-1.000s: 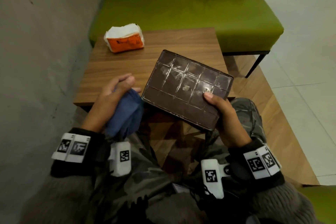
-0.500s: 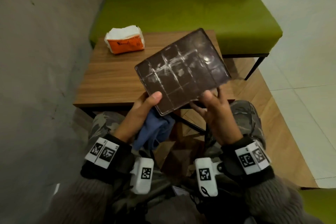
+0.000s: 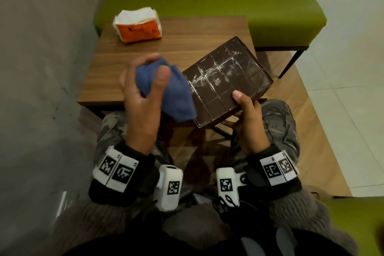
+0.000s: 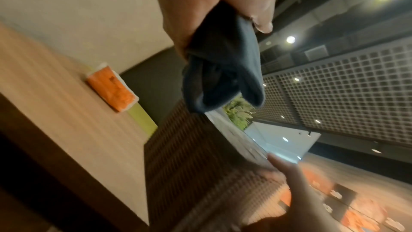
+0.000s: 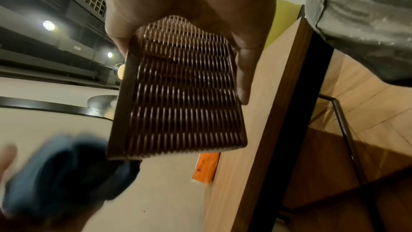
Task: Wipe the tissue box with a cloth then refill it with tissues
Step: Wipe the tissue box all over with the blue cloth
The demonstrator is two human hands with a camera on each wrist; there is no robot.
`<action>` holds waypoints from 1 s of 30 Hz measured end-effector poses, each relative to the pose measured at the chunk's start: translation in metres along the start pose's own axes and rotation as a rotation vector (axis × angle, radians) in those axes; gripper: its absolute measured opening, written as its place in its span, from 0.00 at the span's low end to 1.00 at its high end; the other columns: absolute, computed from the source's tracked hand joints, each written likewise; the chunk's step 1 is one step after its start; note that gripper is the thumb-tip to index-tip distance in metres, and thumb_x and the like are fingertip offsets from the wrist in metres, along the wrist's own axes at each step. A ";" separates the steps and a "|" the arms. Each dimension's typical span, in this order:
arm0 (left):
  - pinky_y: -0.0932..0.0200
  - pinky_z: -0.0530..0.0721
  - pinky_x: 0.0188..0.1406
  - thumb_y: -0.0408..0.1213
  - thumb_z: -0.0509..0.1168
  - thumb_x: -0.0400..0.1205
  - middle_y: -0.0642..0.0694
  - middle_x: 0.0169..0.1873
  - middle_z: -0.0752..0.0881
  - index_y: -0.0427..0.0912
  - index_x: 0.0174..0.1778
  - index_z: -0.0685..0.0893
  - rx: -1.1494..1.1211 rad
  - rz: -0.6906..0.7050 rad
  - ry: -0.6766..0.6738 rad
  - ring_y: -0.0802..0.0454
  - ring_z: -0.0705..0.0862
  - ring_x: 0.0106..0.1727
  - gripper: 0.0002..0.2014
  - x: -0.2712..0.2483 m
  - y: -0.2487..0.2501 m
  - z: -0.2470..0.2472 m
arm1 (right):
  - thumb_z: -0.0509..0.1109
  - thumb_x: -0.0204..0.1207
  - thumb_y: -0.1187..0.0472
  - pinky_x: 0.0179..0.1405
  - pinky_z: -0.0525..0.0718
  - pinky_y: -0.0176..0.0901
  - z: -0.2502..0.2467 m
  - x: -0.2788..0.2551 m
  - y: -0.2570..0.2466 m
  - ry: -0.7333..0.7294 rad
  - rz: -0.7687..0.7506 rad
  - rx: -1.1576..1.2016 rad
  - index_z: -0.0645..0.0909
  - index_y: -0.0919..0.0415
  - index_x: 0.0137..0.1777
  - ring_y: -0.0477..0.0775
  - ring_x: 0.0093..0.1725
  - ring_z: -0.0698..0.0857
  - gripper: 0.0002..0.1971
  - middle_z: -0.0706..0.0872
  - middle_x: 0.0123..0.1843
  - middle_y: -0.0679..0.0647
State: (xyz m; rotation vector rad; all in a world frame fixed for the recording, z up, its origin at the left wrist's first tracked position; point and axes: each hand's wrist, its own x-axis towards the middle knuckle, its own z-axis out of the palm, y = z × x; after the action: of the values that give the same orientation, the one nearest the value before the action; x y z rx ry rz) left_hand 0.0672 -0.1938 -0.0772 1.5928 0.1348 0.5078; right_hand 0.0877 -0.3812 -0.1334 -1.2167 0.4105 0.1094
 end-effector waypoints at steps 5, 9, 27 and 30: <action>0.65 0.61 0.74 0.51 0.72 0.75 0.41 0.67 0.62 0.50 0.65 0.80 0.667 0.388 -0.302 0.43 0.64 0.72 0.24 -0.032 -0.028 0.011 | 0.78 0.53 0.46 0.45 0.91 0.55 0.003 -0.005 0.001 0.033 -0.048 0.032 0.65 0.62 0.76 0.58 0.58 0.88 0.50 0.85 0.64 0.60; 0.76 0.70 0.59 0.47 0.71 0.76 0.46 0.54 0.68 0.48 0.72 0.75 0.545 0.281 -0.155 0.56 0.71 0.55 0.28 -0.023 -0.037 0.006 | 0.79 0.52 0.45 0.52 0.89 0.65 0.003 -0.007 0.003 0.039 -0.029 0.016 0.63 0.59 0.77 0.59 0.60 0.88 0.51 0.84 0.66 0.59; 0.78 0.72 0.51 0.40 0.76 0.70 0.44 0.56 0.70 0.43 0.56 0.68 0.489 0.058 0.027 0.57 0.72 0.54 0.26 0.007 -0.040 -0.008 | 0.77 0.53 0.42 0.54 0.89 0.62 0.007 -0.013 0.001 -0.014 -0.067 -0.080 0.64 0.60 0.76 0.59 0.63 0.86 0.51 0.82 0.67 0.57; 0.75 0.75 0.49 0.37 0.75 0.72 0.47 0.53 0.72 0.43 0.56 0.67 0.422 0.084 0.169 0.59 0.76 0.51 0.24 0.010 -0.042 -0.013 | 0.76 0.53 0.41 0.45 0.91 0.54 0.005 -0.011 0.000 -0.021 -0.059 -0.055 0.65 0.61 0.76 0.59 0.61 0.87 0.50 0.81 0.69 0.61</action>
State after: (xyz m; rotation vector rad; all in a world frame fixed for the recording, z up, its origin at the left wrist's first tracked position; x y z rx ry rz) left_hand 0.0796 -0.1738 -0.1156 1.9706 0.3203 0.7141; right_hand 0.0786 -0.3749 -0.1277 -1.2799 0.3550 0.0839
